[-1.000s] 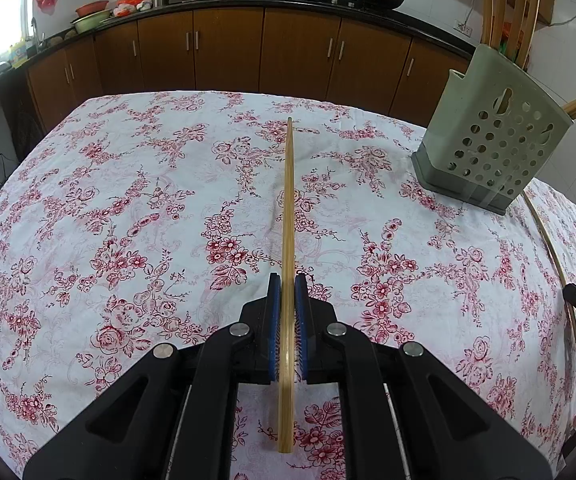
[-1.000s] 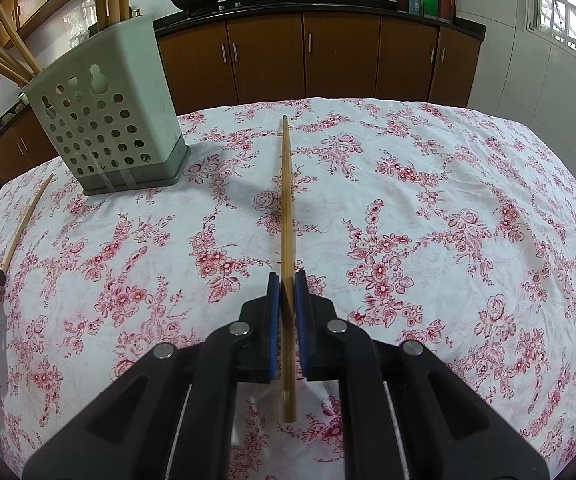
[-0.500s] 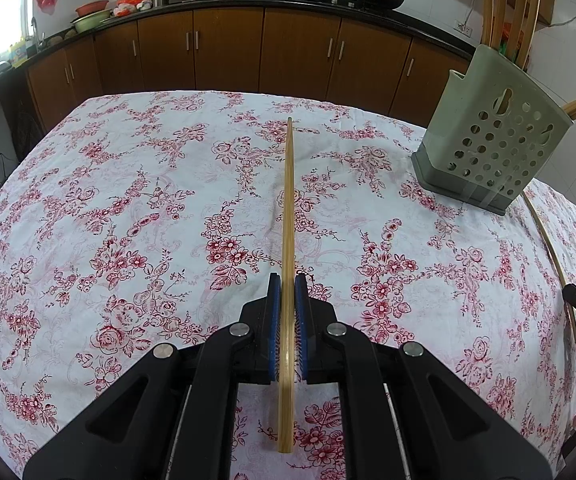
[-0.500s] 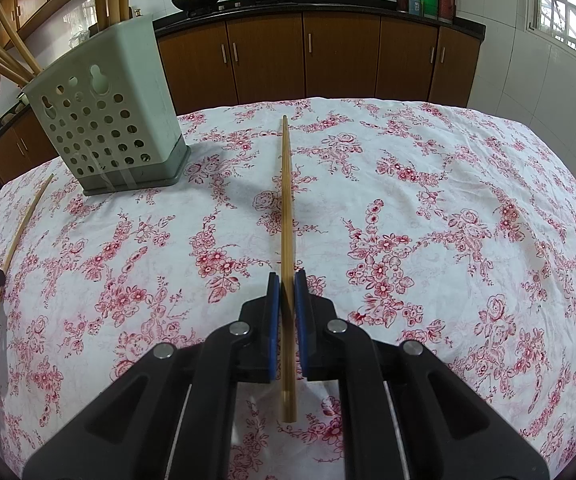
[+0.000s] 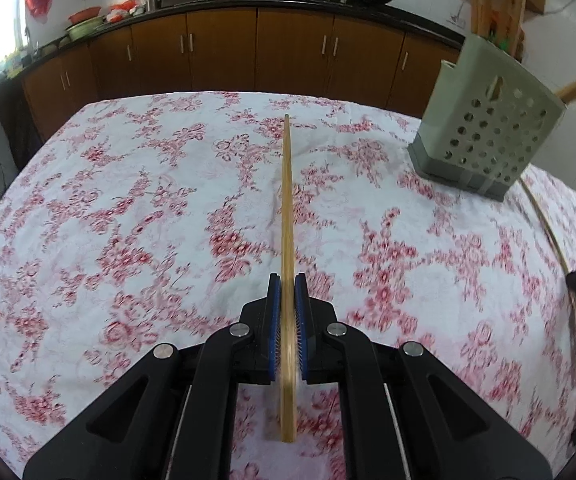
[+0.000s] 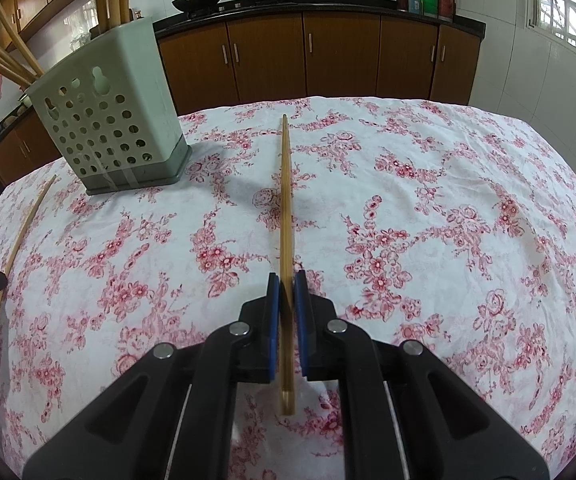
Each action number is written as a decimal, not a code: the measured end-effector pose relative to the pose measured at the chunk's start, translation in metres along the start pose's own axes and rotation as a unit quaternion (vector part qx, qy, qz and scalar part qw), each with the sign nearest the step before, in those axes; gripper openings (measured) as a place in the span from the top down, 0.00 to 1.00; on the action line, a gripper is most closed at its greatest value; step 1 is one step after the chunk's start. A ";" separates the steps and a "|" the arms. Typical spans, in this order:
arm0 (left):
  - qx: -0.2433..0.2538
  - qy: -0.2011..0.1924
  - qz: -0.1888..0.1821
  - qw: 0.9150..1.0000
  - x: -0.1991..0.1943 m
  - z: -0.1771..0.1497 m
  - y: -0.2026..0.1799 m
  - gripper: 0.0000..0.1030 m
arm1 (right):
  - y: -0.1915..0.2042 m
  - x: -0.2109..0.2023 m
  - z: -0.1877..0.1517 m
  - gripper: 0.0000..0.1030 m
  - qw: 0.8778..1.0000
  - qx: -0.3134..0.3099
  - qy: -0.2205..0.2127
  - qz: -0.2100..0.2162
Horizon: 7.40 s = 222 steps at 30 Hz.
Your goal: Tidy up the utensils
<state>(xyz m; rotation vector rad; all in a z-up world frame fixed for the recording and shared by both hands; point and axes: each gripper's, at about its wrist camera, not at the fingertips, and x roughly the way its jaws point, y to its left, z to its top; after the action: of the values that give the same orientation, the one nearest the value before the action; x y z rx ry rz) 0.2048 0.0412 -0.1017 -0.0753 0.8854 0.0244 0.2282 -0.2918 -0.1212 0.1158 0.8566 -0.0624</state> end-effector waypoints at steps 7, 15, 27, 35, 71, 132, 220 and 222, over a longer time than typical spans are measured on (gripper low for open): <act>0.030 0.004 0.007 1.000 -0.010 -0.009 -0.003 0.92 | -0.004 -0.006 -0.003 0.92 1.000 0.004 -0.008 -0.005; 0.034 -0.086 -0.014 0.996 -0.072 0.029 0.003 0.92 | -0.009 -0.070 0.025 0.92 0.994 0.008 -0.106 -0.001; 0.017 -0.177 -0.065 0.982 -0.140 0.084 0.004 0.92 | -0.008 -0.155 0.072 0.92 0.975 0.016 -0.217 0.042; 0.021 -0.216 -0.113 0.970 -0.173 0.097 -0.014 0.92 | 0.010 -0.207 0.096 0.92 0.953 0.017 -0.273 0.130; -0.011 -0.348 -0.134 0.928 -0.167 0.139 -0.070 0.50 | 0.049 -0.194 0.139 0.54 0.938 0.007 -0.325 0.122; 0.047 -0.243 -0.029 0.968 -0.179 -0.068 -0.033 0.02 | 0.064 -0.187 -0.076 0.04 0.970 -0.042 -0.239 0.003; 0.040 -0.241 -0.022 0.969 -0.182 -0.067 -0.040 0.02 | 0.055 -0.182 -0.078 0.04 0.972 -0.039 -0.230 0.002; 0.041 -0.241 -0.021 0.969 -0.181 -0.067 -0.040 0.02 | 0.055 -0.182 -0.078 0.04 0.972 -0.039 -0.230 0.002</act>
<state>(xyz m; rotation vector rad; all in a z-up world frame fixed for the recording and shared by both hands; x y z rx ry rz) 0.0405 -0.0016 -0.0021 -0.0097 0.3971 -0.0326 0.0564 -0.2259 -0.0300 0.0255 0.3944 -0.0494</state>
